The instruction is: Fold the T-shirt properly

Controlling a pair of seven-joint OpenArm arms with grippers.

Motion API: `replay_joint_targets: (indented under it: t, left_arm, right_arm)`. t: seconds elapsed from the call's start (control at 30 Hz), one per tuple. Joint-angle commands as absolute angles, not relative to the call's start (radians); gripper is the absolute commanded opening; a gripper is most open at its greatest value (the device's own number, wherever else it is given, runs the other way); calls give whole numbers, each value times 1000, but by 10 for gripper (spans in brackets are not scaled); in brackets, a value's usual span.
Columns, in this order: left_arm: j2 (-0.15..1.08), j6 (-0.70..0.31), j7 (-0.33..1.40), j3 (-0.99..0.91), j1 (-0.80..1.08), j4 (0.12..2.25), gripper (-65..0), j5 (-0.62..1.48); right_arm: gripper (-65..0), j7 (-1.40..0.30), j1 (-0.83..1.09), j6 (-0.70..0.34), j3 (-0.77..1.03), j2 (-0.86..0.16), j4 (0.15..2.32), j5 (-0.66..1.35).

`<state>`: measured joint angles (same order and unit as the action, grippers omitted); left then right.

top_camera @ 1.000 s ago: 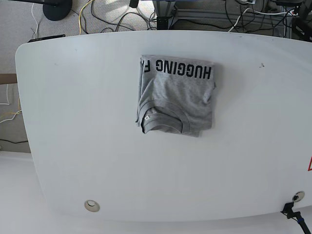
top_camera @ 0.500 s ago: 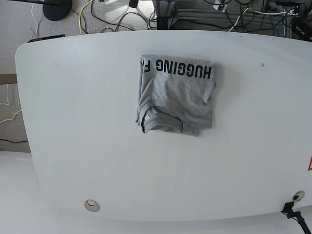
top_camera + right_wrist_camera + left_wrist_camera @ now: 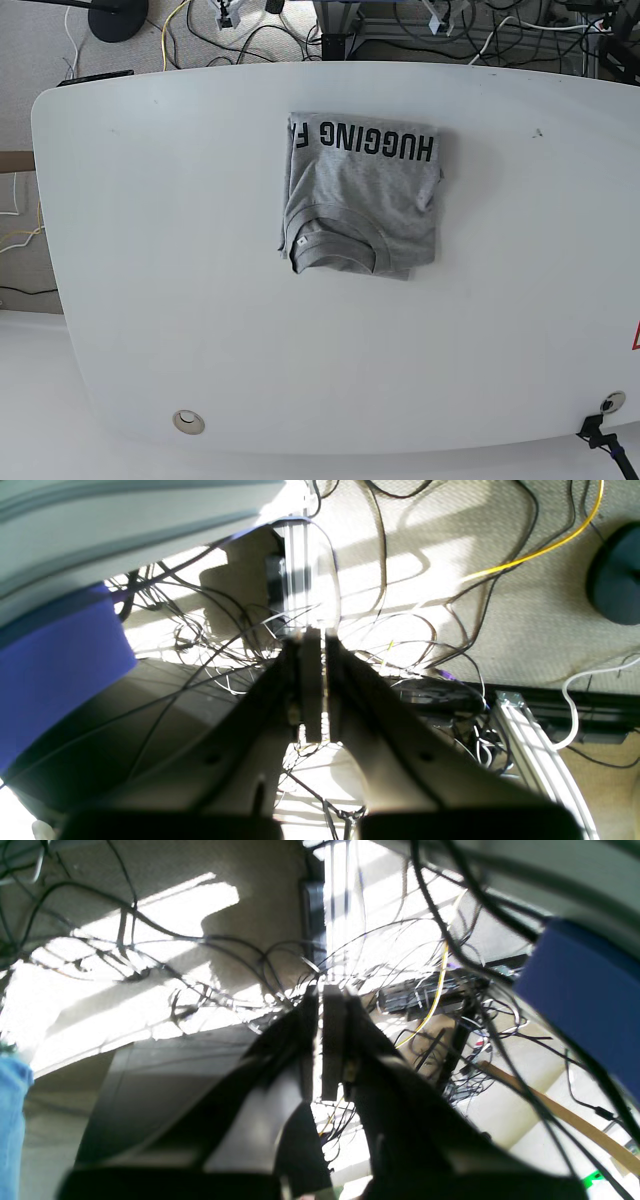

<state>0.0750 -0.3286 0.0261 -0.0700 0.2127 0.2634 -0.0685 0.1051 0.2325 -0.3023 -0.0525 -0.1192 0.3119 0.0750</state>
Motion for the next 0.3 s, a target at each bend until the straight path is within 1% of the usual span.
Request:
replay_joint_targets:
  t: [0.0,0.1,0.2,0.27]
  left_arm:
    - [81,-315,22,-70,183,229,-650,-70]
    - [81,-300,22,-71,150,193,-650,-70]
    - [79,-239,22,-70,148,186,-650,-70]
    - [77,-225,22,-70,148,188,-650,-68]
  right_arm:
    - [-650,117,213,-291,-51,-122,288,74]
    - [-650,116,200,-262,-51,-122,282,74]
    - [-650,116,200,-260,-51,-125,282,74]
    - [-650,116,200,-260,-51,-128,282,74]
